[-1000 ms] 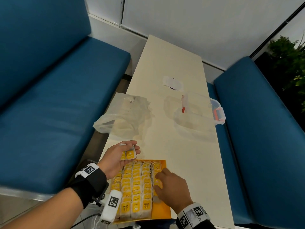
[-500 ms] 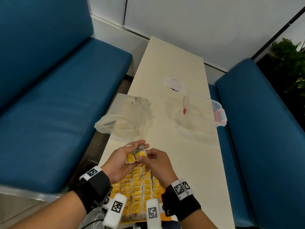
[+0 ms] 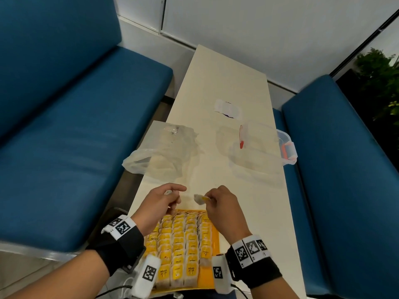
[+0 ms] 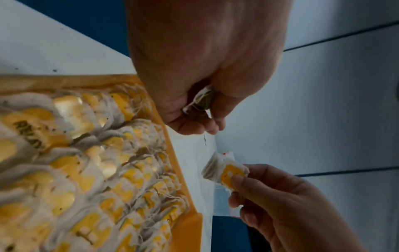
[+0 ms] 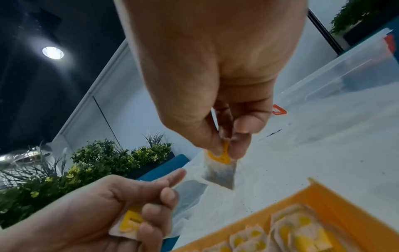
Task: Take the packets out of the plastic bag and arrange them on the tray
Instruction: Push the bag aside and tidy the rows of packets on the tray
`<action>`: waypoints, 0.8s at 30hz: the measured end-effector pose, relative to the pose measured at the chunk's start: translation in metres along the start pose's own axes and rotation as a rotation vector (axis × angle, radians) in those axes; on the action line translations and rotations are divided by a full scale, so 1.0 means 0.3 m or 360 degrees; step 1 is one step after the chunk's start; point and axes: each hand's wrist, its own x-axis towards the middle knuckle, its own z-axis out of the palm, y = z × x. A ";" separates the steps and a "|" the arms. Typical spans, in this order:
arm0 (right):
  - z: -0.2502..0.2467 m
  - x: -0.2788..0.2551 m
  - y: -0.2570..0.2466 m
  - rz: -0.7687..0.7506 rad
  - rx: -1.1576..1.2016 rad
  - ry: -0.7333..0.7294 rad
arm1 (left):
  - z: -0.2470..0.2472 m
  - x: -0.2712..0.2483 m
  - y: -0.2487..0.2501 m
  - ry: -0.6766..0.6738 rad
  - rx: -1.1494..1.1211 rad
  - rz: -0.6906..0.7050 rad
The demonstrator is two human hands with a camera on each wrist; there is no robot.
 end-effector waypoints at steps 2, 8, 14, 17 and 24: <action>-0.002 -0.001 0.008 -0.0021 -0.0097 -0.0052 | 0.010 0.004 -0.001 -0.0027 0.0183 0.0058; -0.028 -0.034 -0.013 -0.0128 -0.0024 -0.0197 | 0.054 -0.005 -0.007 -0.0196 0.0664 0.0296; -0.045 -0.073 0.001 -0.0192 0.0043 -0.0173 | 0.048 0.000 -0.045 -0.0227 0.0889 0.0276; -0.054 -0.104 0.023 -0.0192 -0.0114 -0.0386 | 0.031 0.013 -0.063 -0.0222 0.0888 0.0177; -0.024 -0.197 0.066 -0.0141 -0.0407 -0.1188 | 0.008 0.018 -0.072 -0.0172 0.0946 0.0145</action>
